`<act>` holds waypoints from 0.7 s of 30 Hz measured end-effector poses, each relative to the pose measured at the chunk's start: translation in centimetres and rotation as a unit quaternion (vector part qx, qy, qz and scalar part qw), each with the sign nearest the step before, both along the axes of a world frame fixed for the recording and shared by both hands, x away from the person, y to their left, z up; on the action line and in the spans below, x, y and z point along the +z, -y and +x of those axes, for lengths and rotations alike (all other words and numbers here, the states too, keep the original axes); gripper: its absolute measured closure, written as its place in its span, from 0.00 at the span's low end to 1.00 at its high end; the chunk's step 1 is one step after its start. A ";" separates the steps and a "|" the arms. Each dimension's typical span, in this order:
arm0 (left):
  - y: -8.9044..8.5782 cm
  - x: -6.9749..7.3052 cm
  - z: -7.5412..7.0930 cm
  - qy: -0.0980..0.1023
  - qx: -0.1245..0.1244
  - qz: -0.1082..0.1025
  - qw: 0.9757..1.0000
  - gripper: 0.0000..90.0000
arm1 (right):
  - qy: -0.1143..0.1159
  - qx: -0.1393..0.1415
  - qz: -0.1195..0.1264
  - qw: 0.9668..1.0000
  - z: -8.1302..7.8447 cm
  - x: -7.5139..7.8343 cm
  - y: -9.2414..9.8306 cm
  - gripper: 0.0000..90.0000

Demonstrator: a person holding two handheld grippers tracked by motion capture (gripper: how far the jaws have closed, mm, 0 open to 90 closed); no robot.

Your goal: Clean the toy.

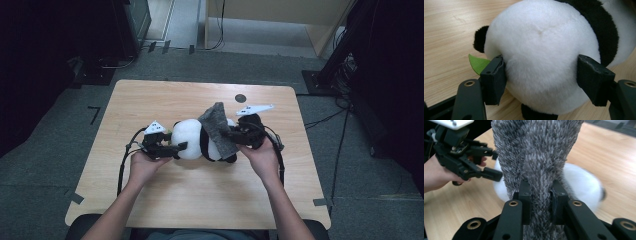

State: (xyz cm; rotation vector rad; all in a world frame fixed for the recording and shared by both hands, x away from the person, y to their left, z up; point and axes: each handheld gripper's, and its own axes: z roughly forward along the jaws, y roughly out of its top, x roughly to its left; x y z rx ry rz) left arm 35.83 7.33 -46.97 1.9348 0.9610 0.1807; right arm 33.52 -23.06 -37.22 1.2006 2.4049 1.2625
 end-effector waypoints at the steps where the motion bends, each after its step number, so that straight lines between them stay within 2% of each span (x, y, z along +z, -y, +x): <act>1: 0.0 0.0 0.0 0.000 0.000 0.000 1.000 0.32 | -0.002 0.005 -0.002 1.000 0.0 -0.2 -0.5 0.84; 8: 0.0 0.0 0.0 -0.001 0.000 0.001 1.000 0.33 | -0.009 0.049 -0.006 0.999 0.3 -1.2 -4.7 0.84; 13: -0.1 0.0 0.0 -0.001 -0.001 0.001 1.000 0.33 | -0.017 0.069 -0.017 0.997 0.9 -2.7 -7.8 0.84; 17: -0.2 -0.1 0.1 -0.003 0.000 0.001 1.000 0.33 | -0.029 0.069 -0.012 0.997 1.4 -3.9 -8.8 0.84; 21: -0.2 -0.1 0.1 -0.001 0.000 0.004 1.000 0.33 | -0.030 0.070 -0.009 0.997 1.3 -4.5 -9.0 0.85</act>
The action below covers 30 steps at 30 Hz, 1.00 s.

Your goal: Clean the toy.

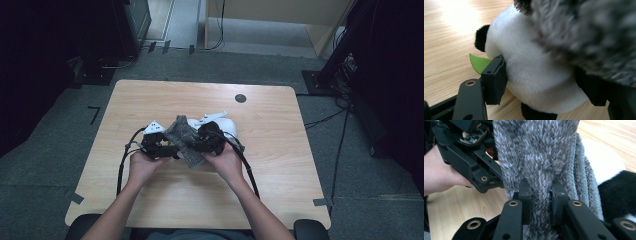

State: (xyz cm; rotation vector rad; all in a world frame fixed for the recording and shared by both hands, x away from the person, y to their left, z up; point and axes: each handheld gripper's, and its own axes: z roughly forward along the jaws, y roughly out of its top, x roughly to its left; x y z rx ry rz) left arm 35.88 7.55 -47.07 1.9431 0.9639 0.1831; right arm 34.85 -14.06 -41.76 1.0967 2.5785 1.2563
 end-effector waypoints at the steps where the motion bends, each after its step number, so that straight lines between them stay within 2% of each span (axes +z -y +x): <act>1: 0.0 0.0 0.0 0.000 0.000 0.002 1.000 0.33 | 0.003 0.002 0.000 1.000 -0.1 -0.2 0.0 0.85; 8: 0.1 -0.1 -0.1 0.006 -0.004 0.009 1.000 0.34 | 0.022 0.011 -0.006 1.000 -1.0 -1.0 0.1 0.85; 16: 0.0 -0.1 -0.1 0.004 -0.008 0.013 1.000 0.34 | 0.035 0.022 -0.038 0.998 -2.0 -1.4 -0.2 0.85; 30: 0.0 -0.1 -0.1 0.000 -0.006 0.010 1.000 0.34 | 0.024 0.033 -0.056 0.998 -2.8 -2.6 0.4 0.85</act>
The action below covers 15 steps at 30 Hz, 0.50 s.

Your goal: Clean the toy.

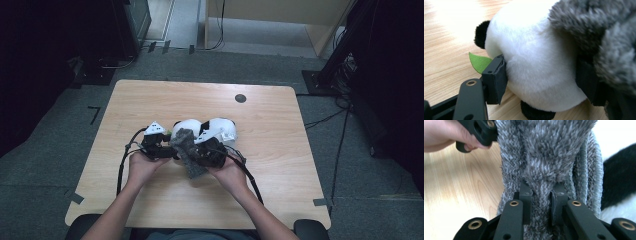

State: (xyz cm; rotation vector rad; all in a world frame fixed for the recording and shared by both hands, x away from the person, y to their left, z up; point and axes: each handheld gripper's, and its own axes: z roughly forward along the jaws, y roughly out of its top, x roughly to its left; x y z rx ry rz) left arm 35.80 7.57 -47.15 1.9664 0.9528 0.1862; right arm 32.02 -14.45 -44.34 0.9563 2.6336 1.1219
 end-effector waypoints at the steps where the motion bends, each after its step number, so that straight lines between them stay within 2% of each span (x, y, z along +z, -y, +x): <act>1: 0.0 0.0 0.0 0.000 0.000 0.000 1.000 0.34 | -0.001 0.002 -0.002 1.000 0.0 -0.2 0.1 0.85; 15: 0.0 0.1 0.0 -0.010 0.000 -0.004 1.000 0.40 | -0.024 0.008 -0.026 0.999 -0.3 -1.7 0.6 0.85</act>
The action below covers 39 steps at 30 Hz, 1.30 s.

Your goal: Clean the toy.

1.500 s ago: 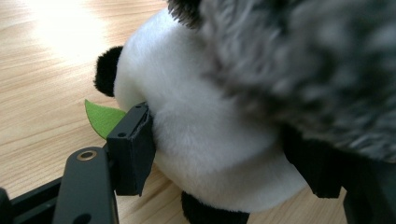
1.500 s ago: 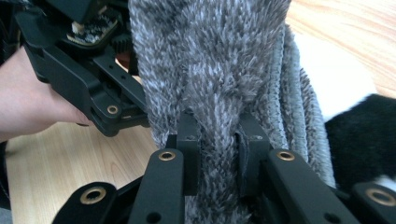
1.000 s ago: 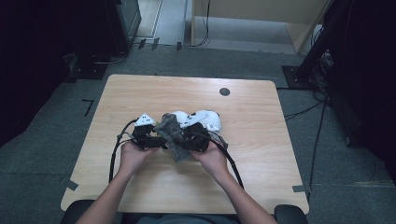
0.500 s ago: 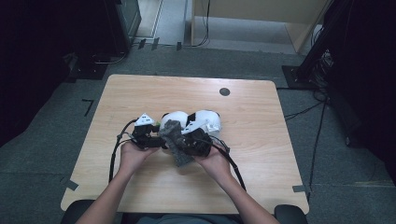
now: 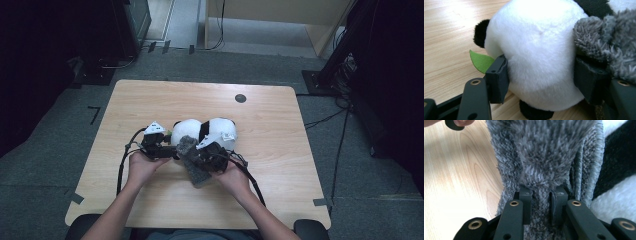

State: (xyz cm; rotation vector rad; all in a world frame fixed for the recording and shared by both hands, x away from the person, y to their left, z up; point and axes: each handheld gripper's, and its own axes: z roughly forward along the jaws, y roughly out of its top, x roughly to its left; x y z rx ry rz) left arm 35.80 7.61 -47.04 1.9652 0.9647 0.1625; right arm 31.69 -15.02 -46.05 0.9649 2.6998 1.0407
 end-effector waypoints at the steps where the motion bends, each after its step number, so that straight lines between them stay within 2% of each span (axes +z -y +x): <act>1: 0.0 0.0 0.0 0.000 0.000 0.001 1.000 0.41 | -0.001 0.001 -0.002 1.000 0.0 0.0 0.0 0.85; 5: 0.0 0.1 0.0 -0.002 -0.001 0.001 1.000 0.45 | -0.006 0.004 -0.015 1.000 0.1 -0.1 0.3 0.85; 17: 0.3 0.1 -0.1 0.006 -0.005 0.012 1.000 0.47 | -0.025 -0.006 -0.023 0.999 -0.4 0.9 2.5 0.84; 32: 0.3 0.1 -0.1 0.006 -0.007 0.014 1.000 0.50 | -0.036 -0.035 -0.029 0.998 -1.0 1.6 7.1 0.83; 39: 0.3 0.1 -0.1 0.005 -0.006 0.013 1.000 0.50 | -0.029 -0.049 -0.025 0.998 -1.3 2.3 8.8 0.84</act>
